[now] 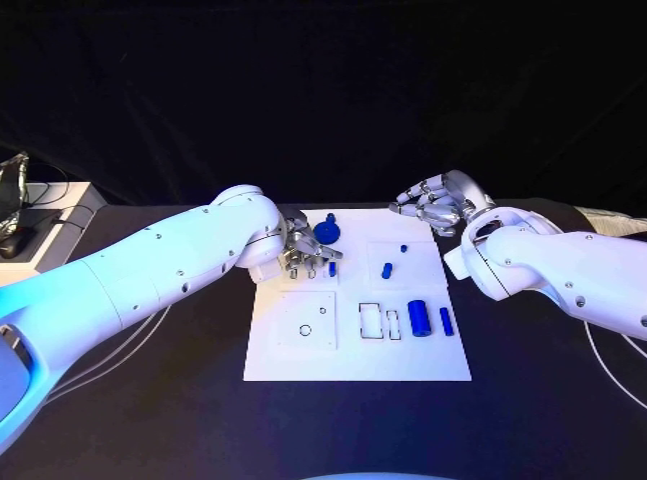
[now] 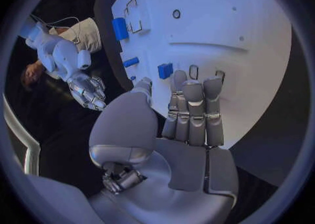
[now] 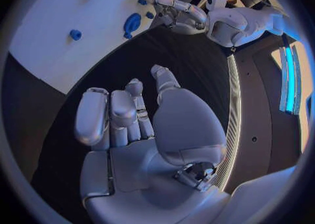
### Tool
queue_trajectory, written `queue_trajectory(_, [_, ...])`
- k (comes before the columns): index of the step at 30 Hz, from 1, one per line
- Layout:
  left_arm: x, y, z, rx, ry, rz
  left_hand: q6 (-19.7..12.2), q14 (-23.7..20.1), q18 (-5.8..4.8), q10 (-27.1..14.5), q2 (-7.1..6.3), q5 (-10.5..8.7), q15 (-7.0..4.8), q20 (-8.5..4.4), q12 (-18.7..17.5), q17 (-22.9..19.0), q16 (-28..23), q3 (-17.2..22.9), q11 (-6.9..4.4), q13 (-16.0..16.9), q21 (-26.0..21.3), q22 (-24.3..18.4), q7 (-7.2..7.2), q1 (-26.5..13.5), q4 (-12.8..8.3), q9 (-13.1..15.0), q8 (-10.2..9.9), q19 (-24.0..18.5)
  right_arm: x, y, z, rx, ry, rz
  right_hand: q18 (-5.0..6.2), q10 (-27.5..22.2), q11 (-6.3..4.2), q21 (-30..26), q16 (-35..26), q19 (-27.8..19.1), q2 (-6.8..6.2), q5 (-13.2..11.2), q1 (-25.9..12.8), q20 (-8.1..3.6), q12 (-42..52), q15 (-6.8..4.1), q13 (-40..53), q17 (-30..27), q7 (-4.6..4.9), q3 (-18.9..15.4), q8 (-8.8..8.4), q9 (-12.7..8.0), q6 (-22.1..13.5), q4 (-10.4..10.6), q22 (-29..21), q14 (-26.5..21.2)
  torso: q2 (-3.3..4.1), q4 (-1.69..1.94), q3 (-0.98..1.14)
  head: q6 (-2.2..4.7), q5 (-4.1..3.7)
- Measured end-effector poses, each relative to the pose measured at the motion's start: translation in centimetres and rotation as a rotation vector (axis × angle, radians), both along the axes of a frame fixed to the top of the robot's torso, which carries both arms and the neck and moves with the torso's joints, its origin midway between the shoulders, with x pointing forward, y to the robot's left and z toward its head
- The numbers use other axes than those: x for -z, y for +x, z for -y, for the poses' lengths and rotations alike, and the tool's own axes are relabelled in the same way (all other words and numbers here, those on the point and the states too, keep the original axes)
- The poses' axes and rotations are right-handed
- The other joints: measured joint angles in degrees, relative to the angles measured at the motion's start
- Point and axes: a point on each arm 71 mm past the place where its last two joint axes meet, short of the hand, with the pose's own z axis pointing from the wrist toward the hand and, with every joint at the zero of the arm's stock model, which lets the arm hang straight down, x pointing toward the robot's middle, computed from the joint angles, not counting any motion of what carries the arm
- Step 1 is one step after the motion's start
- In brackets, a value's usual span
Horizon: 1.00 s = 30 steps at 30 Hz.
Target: Assemble the parts on the task board
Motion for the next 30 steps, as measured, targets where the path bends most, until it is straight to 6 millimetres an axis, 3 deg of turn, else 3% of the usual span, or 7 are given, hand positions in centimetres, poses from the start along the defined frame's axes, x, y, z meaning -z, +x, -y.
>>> queue_trajectory(20, [0.46, 0.26, 0.7, 0.017, 0.018, -0.026, 0.21, 0.0, 0.0, 0.0, 0.24, 0.0, 0.0, 0.0, 0.21, 0.19, 0.55, -0.32, 0.0, 0.22, 0.36, 0.62, -0.2, 0.24, -0.33, 0.84, 0.0, 0.0, -0.08, 0.1, -0.28, 0.002, 0.001, -0.008, 0.0, 0.06, 0.06, 0.0, 0.0, 0.0, 0.0, -0.32, 0.0, 0.0, 0.01, 0.01, 0.0, 0.0, -0.02, 0.0, -0.39, 0.09, -0.01, 0.0, -0.01, 0.0, 0.1, -0.06, -0.04, -0.68, -0.04])
queue_trajectory(30, [0.71, 0.31, 0.77, 0.022, 0.025, -0.035, 0.21, 0.0, 0.0, 0.0, 1.45, 0.0, 0.0, -0.21, 0.43, 0.19, 0.77, -1.03, 0.01, 0.39, 0.6, 1.07, -0.2, 1.46, -1.88, 1.43, 0.0, 0.2, -0.07, 0.11, -0.29, 0.003, 0.0, -0.012, 0.0, 0.1, 0.11, 0.0, 0.0, 0.0, 0.0, -0.32, 0.0, 0.0, 0.01, 0.01, 0.0, 0.01, -0.1, 0.0, -0.78, 0.19, -0.1, 0.0, -0.01, 0.0, 0.09, -0.05, 0.0, -0.99, -0.19])
